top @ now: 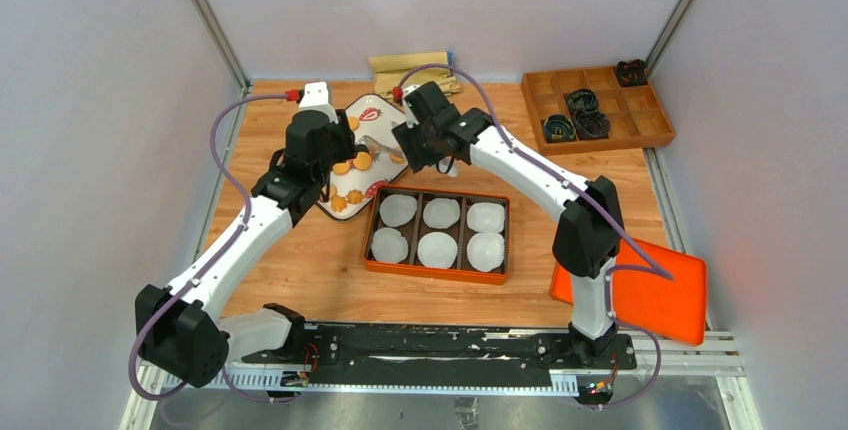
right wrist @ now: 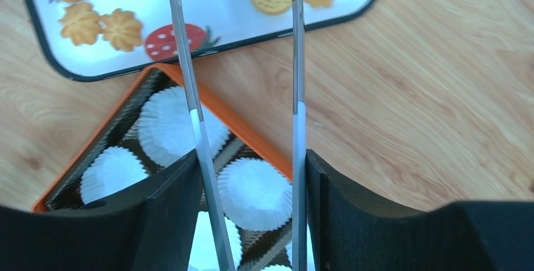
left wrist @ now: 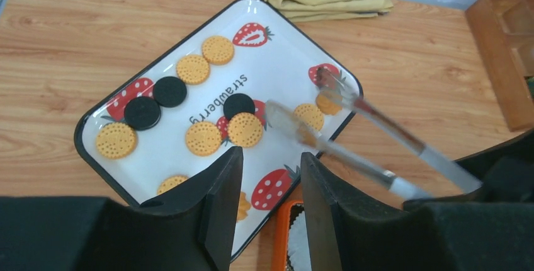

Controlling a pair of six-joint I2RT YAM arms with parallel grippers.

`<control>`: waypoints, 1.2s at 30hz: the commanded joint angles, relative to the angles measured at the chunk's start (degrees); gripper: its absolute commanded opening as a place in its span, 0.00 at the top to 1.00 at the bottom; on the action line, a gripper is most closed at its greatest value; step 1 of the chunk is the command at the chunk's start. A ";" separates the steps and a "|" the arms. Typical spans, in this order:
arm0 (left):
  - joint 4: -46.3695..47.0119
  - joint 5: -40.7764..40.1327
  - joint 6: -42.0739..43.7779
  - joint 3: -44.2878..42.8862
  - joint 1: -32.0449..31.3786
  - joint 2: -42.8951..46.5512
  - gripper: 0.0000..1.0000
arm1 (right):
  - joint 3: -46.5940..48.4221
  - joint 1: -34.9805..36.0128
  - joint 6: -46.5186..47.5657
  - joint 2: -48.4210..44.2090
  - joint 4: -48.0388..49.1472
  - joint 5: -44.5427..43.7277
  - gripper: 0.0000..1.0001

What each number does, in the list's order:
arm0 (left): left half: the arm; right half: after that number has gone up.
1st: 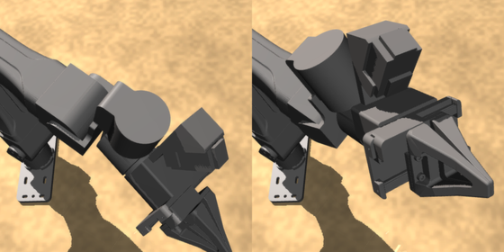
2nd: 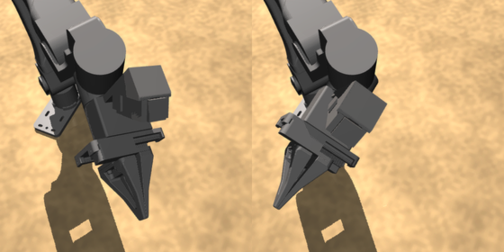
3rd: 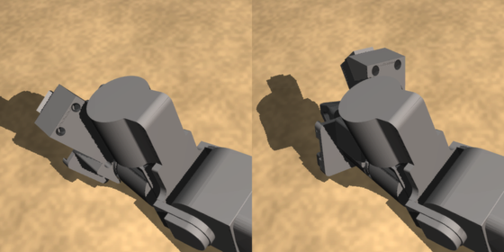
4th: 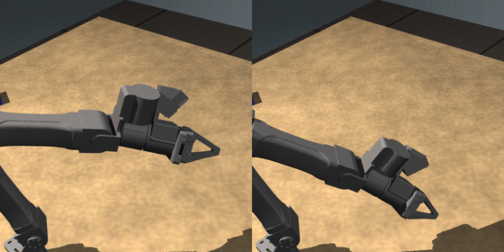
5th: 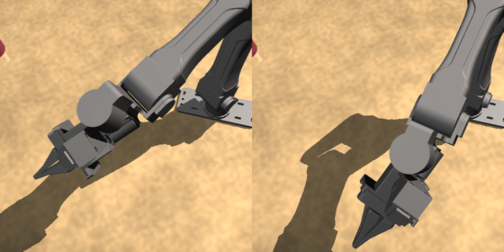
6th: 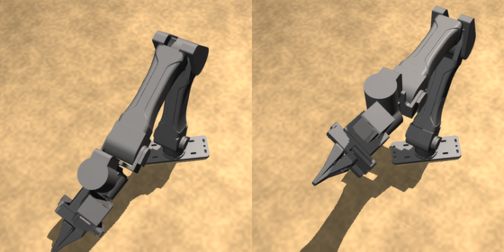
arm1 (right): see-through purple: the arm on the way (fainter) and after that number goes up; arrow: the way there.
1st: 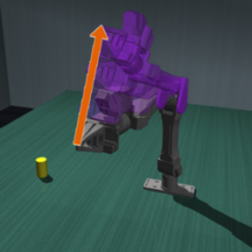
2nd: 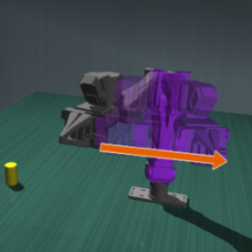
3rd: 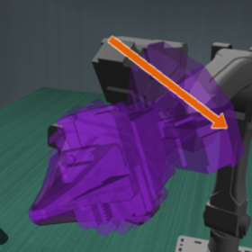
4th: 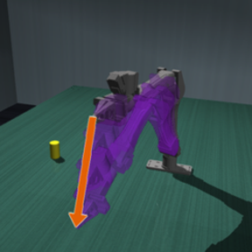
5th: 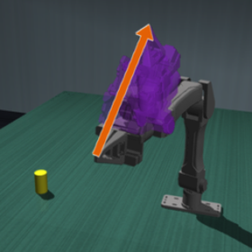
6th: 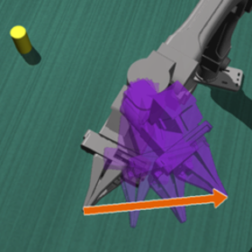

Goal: Pack the cookies

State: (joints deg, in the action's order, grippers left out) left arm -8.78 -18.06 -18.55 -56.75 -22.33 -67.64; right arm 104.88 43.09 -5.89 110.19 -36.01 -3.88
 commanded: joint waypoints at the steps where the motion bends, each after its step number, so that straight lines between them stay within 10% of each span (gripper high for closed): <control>1: 4.25 0.22 -0.07 0.02 -0.17 2.36 0.55 | 4.07 3.62 1.54 2.73 0.26 2.97 0.39; 36: 1.78 2.63 0.80 0.19 -0.17 6.51 0.50 | 15.78 7.41 -0.98 16.65 -6.58 -3.94 0.44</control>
State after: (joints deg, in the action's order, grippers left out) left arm -7.79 -15.97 -18.22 -56.53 -22.33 -60.82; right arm 117.27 49.76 -6.48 125.47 -40.66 -6.70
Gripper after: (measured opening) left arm 0.500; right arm 0.566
